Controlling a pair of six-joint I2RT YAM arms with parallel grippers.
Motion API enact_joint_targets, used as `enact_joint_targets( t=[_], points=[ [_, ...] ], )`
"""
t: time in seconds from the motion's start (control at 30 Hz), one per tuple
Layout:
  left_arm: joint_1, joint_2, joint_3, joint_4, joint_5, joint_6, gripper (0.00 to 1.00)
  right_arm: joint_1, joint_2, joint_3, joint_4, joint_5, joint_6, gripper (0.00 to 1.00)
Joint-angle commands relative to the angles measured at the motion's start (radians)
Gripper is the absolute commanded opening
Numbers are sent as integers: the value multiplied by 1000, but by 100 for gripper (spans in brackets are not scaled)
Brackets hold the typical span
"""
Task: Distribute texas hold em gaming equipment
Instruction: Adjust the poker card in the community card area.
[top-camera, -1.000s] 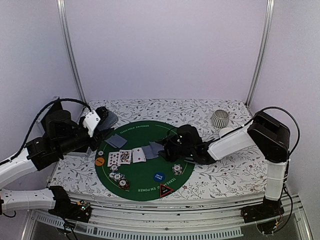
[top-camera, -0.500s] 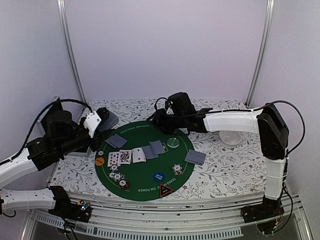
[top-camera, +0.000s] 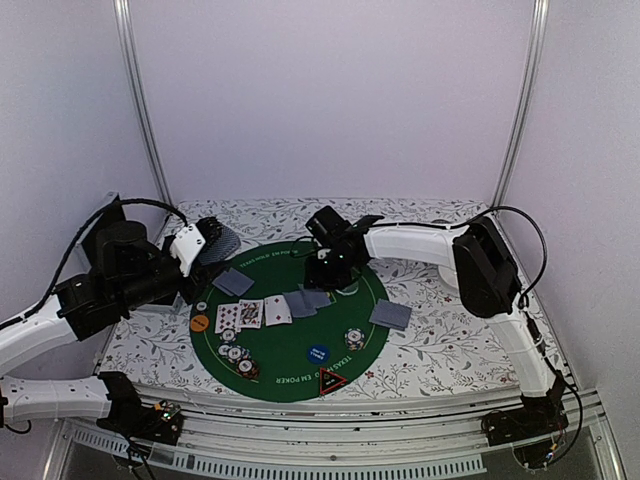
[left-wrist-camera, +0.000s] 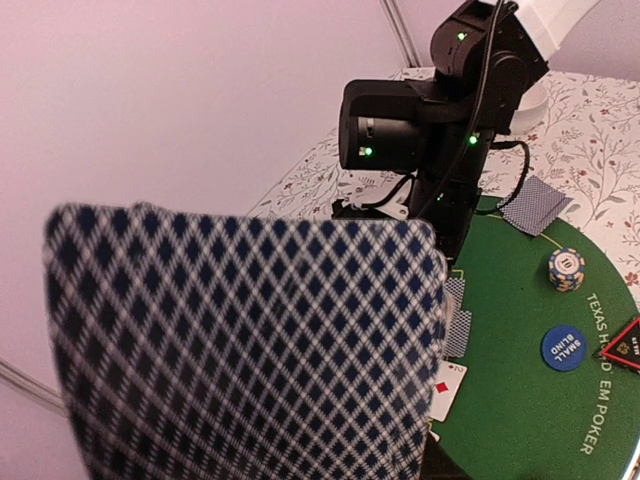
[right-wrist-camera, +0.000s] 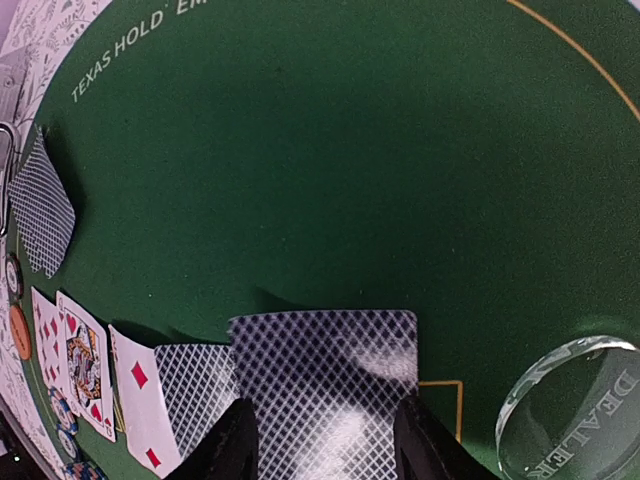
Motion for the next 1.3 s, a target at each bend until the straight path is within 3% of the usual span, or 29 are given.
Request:
enact_joint_targets(
  t=[0.0,0.23,0.37,0.57,0.7,0.9,0.93,1.0,1.27],
  points=[
    [3,1,-13,33,12,14,39,-2,83,28,-153,44,-72,46],
    [3,4,-15,38,20,16,39,17,89,34,-219,165,-77,44],
    [3,4,-17,40,26,17,39,21,86,36,-263,223,-94,52],
    [2,4,-17,40,28,19,39,21,107,19,-220,133,-117,54],
    [2,0,-19,38,25,21,39,21,119,-5,-157,59,-111,45],
    [3,-3,-22,40,24,22,39,12,99,-46,-128,48,-91,21],
    [2,-3,-22,41,25,23,39,9,91,-58,-119,50,-88,12],
    [2,-3,-23,41,27,23,39,4,68,-89,-104,49,-81,4],
    [2,-1,-27,46,36,22,39,3,-38,-143,-52,73,-104,2]
  ],
)
